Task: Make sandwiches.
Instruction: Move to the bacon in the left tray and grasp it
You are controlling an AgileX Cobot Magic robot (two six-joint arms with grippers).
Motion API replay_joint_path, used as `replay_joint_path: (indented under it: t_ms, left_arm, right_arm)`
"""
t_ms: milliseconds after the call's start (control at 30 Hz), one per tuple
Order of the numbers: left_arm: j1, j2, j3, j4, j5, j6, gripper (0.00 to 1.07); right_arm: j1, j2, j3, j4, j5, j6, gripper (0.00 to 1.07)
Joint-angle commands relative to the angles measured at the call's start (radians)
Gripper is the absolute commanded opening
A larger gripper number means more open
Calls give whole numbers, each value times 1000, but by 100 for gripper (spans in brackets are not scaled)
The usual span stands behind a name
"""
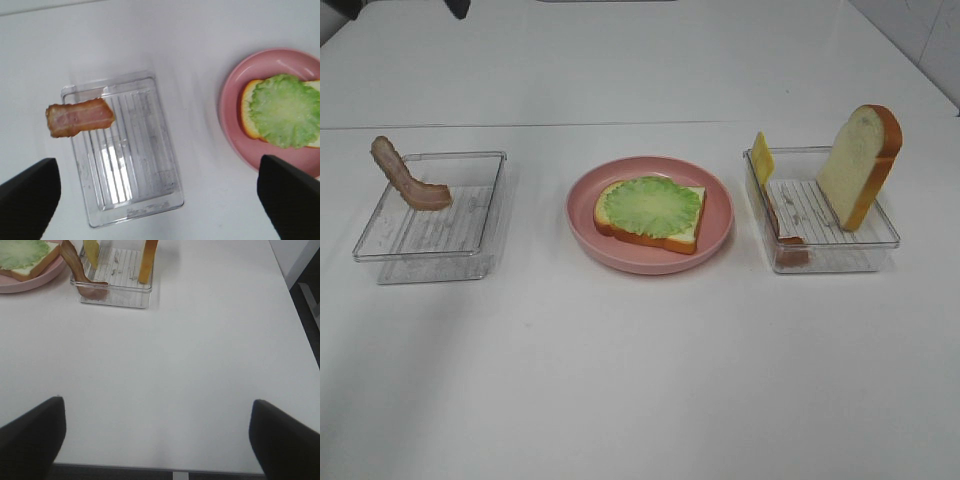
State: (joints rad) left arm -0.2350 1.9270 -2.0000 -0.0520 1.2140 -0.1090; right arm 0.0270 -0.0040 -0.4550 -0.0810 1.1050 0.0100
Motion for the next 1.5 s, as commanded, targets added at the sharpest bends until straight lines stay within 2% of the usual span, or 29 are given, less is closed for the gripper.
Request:
replay_joint_path:
  t_ms: [33,133,400,567,1167,1233,1433,1500]
  left_arm:
    - [54,-17,67,0,102,15,100]
    - [91,-16,88,1,91,37,100]
    - [191,-12,137,0,10,37,100]
    - [225,11,143,-13,-25,37,100]
    - [230,199,140,-27,-150,49,100]
    - [230,233,128,-34,-171,66,100]
    - [230,290,88,-34,-181,67,100]
    - [230,338,40,-34,-171,67,99]
  right_arm:
    - [-5,-35,2,-3,-5,-10,96]
    - [-5,-35,2,-3,-5,-10,96]
    - [-5,-35,2,-3,-5,-10,96]
    - [-5,-35,2,-3,-5,-10,96]
    - [-5,-35,2,-3,-5,-10,96]
    - [-5,-35,2,-3,-5,-10,96]
    - [-5,-35,2,-3,-5,-10,96]
    - [-5,-35,2,-3,-5,-10,96]
